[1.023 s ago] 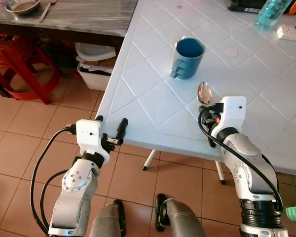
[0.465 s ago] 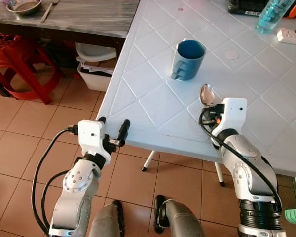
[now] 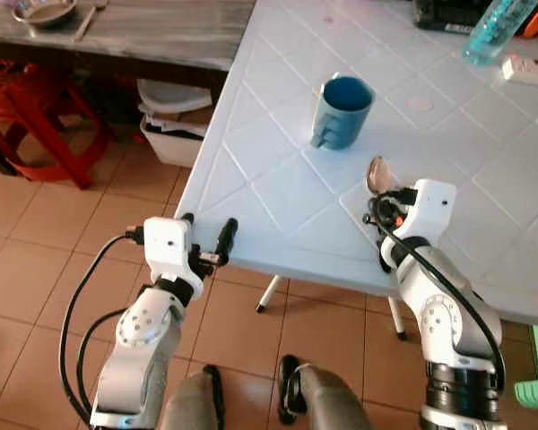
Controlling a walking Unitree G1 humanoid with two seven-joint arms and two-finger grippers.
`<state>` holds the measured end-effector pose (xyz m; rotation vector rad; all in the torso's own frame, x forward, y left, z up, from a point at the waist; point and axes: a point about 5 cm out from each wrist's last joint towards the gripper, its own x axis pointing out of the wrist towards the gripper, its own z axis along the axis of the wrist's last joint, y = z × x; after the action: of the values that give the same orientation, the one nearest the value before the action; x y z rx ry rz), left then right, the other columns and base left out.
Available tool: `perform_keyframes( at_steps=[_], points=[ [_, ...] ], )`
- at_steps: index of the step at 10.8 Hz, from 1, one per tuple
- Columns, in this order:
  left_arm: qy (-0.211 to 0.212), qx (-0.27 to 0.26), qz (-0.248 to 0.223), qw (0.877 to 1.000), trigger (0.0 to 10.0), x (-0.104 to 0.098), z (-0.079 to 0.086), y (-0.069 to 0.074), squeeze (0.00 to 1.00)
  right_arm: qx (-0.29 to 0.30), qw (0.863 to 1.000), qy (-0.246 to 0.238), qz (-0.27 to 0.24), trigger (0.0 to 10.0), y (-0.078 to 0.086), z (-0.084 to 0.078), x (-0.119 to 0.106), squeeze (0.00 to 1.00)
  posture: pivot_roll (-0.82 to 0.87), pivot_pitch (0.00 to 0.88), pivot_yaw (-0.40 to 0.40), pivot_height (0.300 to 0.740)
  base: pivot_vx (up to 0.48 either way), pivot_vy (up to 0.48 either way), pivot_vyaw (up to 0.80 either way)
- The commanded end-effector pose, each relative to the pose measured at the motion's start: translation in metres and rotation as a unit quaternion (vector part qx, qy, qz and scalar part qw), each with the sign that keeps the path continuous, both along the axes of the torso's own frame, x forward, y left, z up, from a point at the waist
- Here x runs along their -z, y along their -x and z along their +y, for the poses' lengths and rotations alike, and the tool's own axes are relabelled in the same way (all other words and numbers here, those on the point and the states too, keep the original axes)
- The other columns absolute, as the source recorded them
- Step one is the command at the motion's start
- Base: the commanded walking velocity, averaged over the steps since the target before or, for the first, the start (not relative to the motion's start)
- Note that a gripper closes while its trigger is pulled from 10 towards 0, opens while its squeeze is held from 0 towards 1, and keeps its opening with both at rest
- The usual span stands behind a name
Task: Setting the table
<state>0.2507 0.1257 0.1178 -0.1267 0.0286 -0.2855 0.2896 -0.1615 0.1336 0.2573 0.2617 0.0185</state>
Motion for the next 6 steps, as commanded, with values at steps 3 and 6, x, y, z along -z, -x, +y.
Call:
perform_keyframes(
  at_steps=[3,6],
  points=[
    [0.001,-0.005,0.011,1.000,10.0,0.003,0.000,0.000,0.00,-0.074,0.993,-0.016,0.095,0.0,0.013,0.031,0.035,0.00,-0.06,0.237,0.013,0.740,0.000,0.480,0.00],
    [-0.002,-0.005,0.008,1.000,10.0,0.002,-0.001,-0.001,0.00,-0.098,0.992,-0.025,0.073,0.0,0.009,0.040,0.024,0.00,-0.06,0.236,0.012,0.740,0.000,0.480,0.00]
  ],
)
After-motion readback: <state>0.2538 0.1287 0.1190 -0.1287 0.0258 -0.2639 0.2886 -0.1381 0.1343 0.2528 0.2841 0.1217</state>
